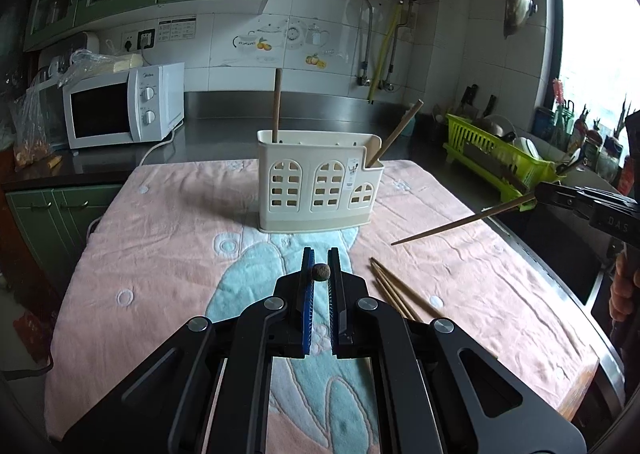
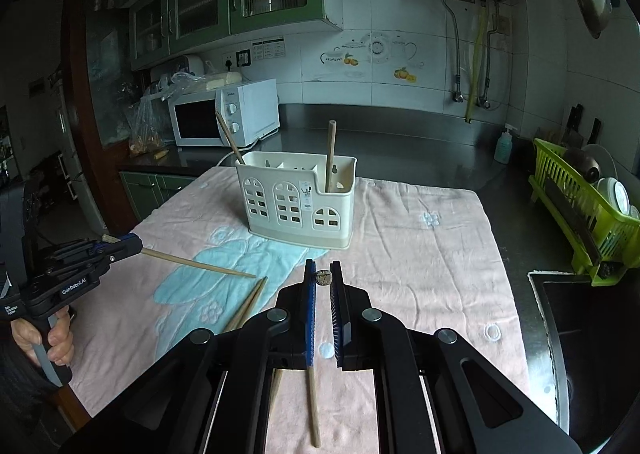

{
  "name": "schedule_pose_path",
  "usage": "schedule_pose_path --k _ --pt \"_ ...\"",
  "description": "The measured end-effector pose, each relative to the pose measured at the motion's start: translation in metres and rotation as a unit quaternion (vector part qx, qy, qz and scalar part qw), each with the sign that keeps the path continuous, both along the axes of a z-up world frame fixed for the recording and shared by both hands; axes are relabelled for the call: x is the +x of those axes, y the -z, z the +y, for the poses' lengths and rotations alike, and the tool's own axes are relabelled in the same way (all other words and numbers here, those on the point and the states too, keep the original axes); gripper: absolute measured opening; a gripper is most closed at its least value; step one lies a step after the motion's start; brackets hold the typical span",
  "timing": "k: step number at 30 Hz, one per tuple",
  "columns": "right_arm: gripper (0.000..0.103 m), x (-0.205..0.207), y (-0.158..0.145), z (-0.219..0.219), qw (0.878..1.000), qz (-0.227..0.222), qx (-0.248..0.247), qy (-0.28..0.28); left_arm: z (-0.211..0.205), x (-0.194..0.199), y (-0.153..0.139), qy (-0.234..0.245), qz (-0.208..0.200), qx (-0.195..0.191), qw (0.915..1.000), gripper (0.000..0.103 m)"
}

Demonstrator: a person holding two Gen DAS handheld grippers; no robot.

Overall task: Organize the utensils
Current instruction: 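Lift the left chopstick over the white holder while the right tool carries its chopstick there, then insert and release the left chopstick into the holder while the right gripper releases its chopstick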

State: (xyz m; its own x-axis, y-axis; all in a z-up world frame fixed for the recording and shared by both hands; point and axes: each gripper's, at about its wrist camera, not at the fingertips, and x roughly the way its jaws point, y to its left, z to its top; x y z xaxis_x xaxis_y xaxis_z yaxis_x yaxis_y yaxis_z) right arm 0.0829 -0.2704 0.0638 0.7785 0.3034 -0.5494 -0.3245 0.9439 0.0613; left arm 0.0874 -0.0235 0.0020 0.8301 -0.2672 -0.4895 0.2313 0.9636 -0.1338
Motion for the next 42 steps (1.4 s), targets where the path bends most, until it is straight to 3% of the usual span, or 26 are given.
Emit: schedule_pose_path --k 11,15,21,26,32,42 --pt "0.007 0.054 -0.072 -0.007 1.0 -0.005 -0.009 -0.016 0.005 0.039 -0.069 0.003 -0.039 0.009 0.9992 0.005" --pt "0.007 0.074 -0.094 -0.006 1.0 -0.002 -0.024 -0.017 0.0 0.049 -0.102 0.003 -0.071 0.017 0.9973 0.005" --pt "0.007 0.105 -0.113 0.001 0.999 0.007 -0.04 -0.02 -0.01 0.067 -0.158 -0.003 -0.136 0.013 0.9905 0.005" --pt "0.007 0.13 -0.115 0.01 0.998 0.024 -0.048 -0.027 -0.018 0.095 -0.187 -0.02 -0.171 0.021 0.9848 0.005" --pt "0.007 0.156 -0.104 0.017 0.996 0.059 -0.057 -0.036 -0.025 0.137 -0.189 -0.036 -0.171 0.024 0.9843 0.005" --pt "0.007 0.181 -0.08 0.027 0.992 0.1 -0.064 -0.042 -0.016 0.192 -0.15 -0.046 -0.095 0.014 0.9943 0.005"
